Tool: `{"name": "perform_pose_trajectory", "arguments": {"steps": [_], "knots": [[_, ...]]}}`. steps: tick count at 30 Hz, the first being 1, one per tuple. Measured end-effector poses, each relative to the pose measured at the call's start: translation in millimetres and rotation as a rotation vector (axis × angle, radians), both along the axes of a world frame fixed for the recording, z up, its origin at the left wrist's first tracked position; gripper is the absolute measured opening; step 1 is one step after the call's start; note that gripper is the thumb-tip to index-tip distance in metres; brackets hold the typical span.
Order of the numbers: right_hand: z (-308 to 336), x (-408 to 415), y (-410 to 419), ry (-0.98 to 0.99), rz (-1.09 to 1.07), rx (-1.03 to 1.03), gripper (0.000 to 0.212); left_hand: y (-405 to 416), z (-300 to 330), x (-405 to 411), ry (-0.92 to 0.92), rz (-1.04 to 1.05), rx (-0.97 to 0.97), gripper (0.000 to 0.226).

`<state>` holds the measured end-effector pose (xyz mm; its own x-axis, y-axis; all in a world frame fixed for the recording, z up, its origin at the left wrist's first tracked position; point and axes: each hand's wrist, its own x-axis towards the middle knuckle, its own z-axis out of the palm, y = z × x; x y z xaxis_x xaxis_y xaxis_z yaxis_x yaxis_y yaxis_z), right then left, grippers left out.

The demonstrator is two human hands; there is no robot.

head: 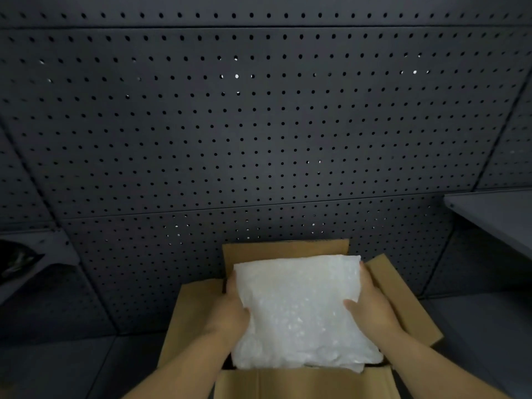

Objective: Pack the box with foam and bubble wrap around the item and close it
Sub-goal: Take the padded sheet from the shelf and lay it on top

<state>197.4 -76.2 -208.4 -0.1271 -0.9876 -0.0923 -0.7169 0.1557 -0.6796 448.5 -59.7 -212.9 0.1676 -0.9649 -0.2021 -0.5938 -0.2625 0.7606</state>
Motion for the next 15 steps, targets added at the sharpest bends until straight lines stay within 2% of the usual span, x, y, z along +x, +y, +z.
{"name": "perform_pose_trajectory", "arguments": {"steps": [3, 5, 6, 9, 12, 14, 15], "knots": [[2.5, 10.6, -5.6, 0.214, -0.030, 0.041, 0.088, -5.6, 1.2, -7.7, -0.495, -0.110, 0.103, 0.066], [4.4, 17.3, -7.3, 0.346, -0.062, -0.020, 0.090, -6.6, 4.5, -14.3, -0.770, -0.221, 0.016, 0.065], [4.3, 19.2, -7.8, 0.410, -0.036, -0.061, 0.090, -7.5, 5.2, -16.8, -0.850, -0.295, -0.032, 0.064], [-0.9, 21.7, -8.7, 0.620, 0.206, -0.108, 0.076, -15.5, -3.1, -20.0, -0.911, -0.448, -0.085, 0.064], [-15.0, 19.1, -13.7, 0.682, 0.355, -0.008, 0.058, -21.1, -14.0, -24.2, -0.894, -0.508, -0.064, 0.068], [-21.3, 20.4, -14.4, 0.690, 0.415, 0.099, 0.062, -23.1, -21.8, -25.6, -0.888, -0.538, -0.018, 0.068], [-23.2, 21.6, -14.6, 0.701, 0.449, 0.144, 0.070, -23.8, -25.1, -25.5, -0.880, -0.551, 0.014, 0.067]]}}
